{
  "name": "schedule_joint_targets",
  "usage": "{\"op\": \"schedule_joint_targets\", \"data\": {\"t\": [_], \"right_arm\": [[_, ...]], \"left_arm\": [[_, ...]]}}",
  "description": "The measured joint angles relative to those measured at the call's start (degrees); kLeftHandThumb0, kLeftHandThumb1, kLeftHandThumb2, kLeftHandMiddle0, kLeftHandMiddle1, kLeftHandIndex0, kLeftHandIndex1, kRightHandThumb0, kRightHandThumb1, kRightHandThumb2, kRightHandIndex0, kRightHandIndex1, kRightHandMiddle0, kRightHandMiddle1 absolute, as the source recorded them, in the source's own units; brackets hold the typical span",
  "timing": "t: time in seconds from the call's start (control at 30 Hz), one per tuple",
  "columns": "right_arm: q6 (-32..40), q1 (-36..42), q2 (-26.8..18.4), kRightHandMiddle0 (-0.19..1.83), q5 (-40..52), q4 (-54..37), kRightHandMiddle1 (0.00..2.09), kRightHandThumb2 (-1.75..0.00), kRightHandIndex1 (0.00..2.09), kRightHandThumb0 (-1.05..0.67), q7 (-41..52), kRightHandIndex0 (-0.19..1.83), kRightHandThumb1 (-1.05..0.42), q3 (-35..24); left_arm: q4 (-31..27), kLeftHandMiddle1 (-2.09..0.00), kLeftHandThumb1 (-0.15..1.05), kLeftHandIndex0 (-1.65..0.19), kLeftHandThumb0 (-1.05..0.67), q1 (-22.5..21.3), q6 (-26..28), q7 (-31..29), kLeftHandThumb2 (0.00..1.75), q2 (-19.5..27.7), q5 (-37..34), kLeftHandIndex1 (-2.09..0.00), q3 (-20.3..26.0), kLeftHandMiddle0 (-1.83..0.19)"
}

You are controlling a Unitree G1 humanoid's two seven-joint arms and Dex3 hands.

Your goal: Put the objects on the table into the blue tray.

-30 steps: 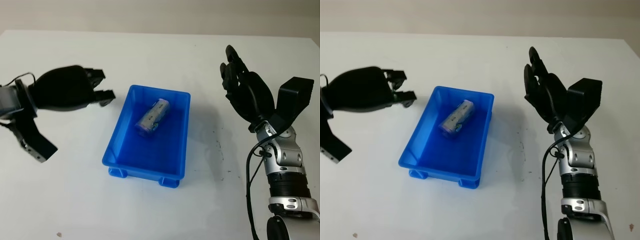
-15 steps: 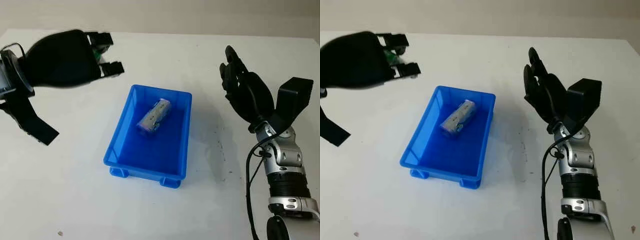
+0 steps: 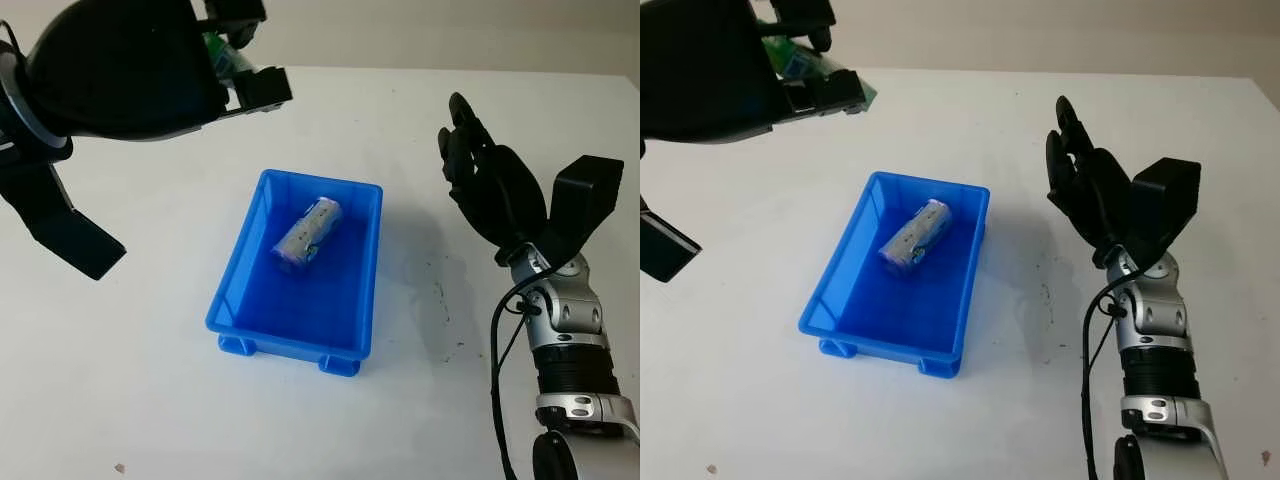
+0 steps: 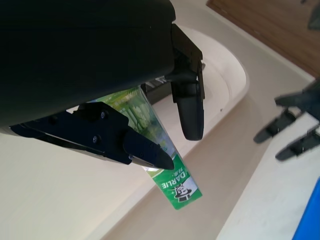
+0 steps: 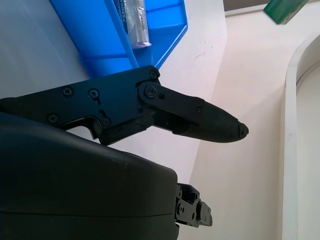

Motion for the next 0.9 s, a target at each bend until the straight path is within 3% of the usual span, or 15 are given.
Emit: {"op": "schedule_joint_targets", "data": {"t": [0.23, 0.53, 0.6, 0.73, 0.9], "right_arm": [[-0.36, -0.23, 0.2, -0.19, -0.18, 0.09, 0.0, -0.73, 0.0, -0.69, -0.81, -0.19, -1.05, 0.46], [-0.39, -0.33, 0.3, -0.19, -0.46, 0.09, 0.0, -0.72, 0.0, -0.7, -1.19, -0.19, -1.05, 0.85], [-0.39, -0.33, 0.31, -0.19, -0.46, 0.09, 0.0, -0.72, 0.0, -0.69, -1.22, -0.19, -1.05, 0.85], [-0.41, -0.31, 0.34, -0.19, -0.45, 0.09, 0.0, -0.72, 0.0, -0.7, -1.22, -0.19, -1.05, 0.84], [-0.42, -0.3, 0.38, -0.19, -0.38, 0.07, 0.0, -0.71, 0.0, -0.7, -1.48, -0.19, -1.05, 0.82]], "left_arm": [[-10.43, -1.6, 1.0, -0.25, -0.19, 10.8, 2.2, -15.33, 0.05, -0.87, -13.37, -1.55, 7.92, -0.33], [-17.63, -1.62, 1.01, -0.25, -0.23, 17.67, 1.43, -22.9, 0.05, -4.24, -20.71, -1.43, 14.49, -0.33], [-18.05, -1.72, 1.02, -0.28, -0.22, 18.45, 0.68, -23.29, 0.06, -5.2, -20.3, -1.48, 14.68, -0.33], [-16.76, -1.55, 1.04, -0.2, -0.11, 19.83, -0.73, -23.58, 0.09, -7.97, -18.75, -1.43, 14.27, -0.25], [-11.78, -1.55, 1.05, -0.16, -0.09, 20.83, -4.8, -23.28, 0.12, -11.75, -17.31, -1.47, 11.82, -0.26]]}}
